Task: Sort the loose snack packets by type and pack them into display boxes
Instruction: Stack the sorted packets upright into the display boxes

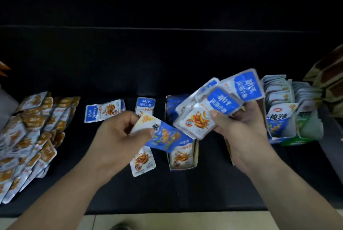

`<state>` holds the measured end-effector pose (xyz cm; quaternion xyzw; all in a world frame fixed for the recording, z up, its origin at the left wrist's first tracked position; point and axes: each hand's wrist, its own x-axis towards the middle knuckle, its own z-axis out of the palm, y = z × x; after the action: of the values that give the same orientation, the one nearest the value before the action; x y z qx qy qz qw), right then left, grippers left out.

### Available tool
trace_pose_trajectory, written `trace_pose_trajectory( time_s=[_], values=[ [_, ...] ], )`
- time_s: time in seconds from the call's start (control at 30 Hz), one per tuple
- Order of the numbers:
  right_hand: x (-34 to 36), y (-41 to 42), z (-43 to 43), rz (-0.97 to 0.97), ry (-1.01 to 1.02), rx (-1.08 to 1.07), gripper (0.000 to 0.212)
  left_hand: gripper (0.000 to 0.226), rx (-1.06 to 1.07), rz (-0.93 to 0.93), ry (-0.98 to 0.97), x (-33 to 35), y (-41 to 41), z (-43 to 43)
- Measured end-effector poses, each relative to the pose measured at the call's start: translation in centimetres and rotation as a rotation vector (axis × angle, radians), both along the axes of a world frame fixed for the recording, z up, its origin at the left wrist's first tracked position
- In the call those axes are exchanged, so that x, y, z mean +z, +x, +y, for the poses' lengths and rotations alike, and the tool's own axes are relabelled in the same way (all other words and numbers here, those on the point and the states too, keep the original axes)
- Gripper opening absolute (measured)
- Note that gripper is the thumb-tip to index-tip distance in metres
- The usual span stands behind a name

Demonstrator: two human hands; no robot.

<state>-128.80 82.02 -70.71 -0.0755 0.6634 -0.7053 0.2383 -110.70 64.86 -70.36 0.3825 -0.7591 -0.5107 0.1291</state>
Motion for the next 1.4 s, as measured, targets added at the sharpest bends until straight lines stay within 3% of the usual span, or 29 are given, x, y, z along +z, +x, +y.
trace_pose_trajectory(
  time_s=[0.13, 0.37, 0.47, 0.63, 0.83, 0.97, 1.07, 1.17, 1.23, 1.37, 1.4],
  values=[
    [0.8, 0.4, 1.9, 0.086, 0.12, 0.035, 0.051, 0.013, 0.004, 0.045, -0.124, 4.7, -1.7, 0.6],
    [3.3, 0.1, 10.4, 0.118, 0.284, 0.221, 0.054, 0.009, -0.212, 0.054, -0.08, 9.0, -6.8, 6.7],
    [3.0, -0.4, 15.1, 0.168, 0.445, 0.158, 0.048, 0.021, -0.311, 0.06, -0.074, 9.3, -10.1, 9.5],
    [1.8, -1.4, 19.3, 0.083, 0.604, 0.023, 0.04, 0.017, -0.426, 0.184, -0.19, 7.5, -18.8, 13.3],
    [0.6, -2.6, 20.7, -0.031, 0.612, -0.089, 0.04, 0.027, -0.478, 0.223, -0.306, 1.5, -25.9, 16.7],
    [0.2, -2.8, 21.8, -0.065, 0.58, -0.119, 0.041, 0.013, -0.44, 0.286, -0.39, -0.4, -26.9, 16.5],
    [0.3, -2.6, 21.8, -0.086, 0.531, -0.126, 0.046, 0.012, -0.545, 0.198, -0.439, -2.5, -27.3, 17.6],
    [0.5, -2.7, 21.8, -0.076, 0.492, -0.114, 0.048, 0.043, -0.569, 0.067, -0.537, -2.8, -27.4, 18.2],
    [0.5, -2.8, 21.6, -0.067, 0.435, -0.091, 0.049, 0.05, -0.505, 0.109, -0.531, -1.6, -26.6, 16.9],
    [0.9, -2.1, 19.2, -0.063, 0.27, 0.024, 0.048, 0.009, -0.473, 0.194, -0.398, 1.9, -20.2, 13.7],
    [1.0, -1.8, 18.0, -0.058, 0.232, 0.066, 0.048, 0.009, -0.463, 0.155, -0.325, 2.7, -17.8, 13.4]
  ],
)
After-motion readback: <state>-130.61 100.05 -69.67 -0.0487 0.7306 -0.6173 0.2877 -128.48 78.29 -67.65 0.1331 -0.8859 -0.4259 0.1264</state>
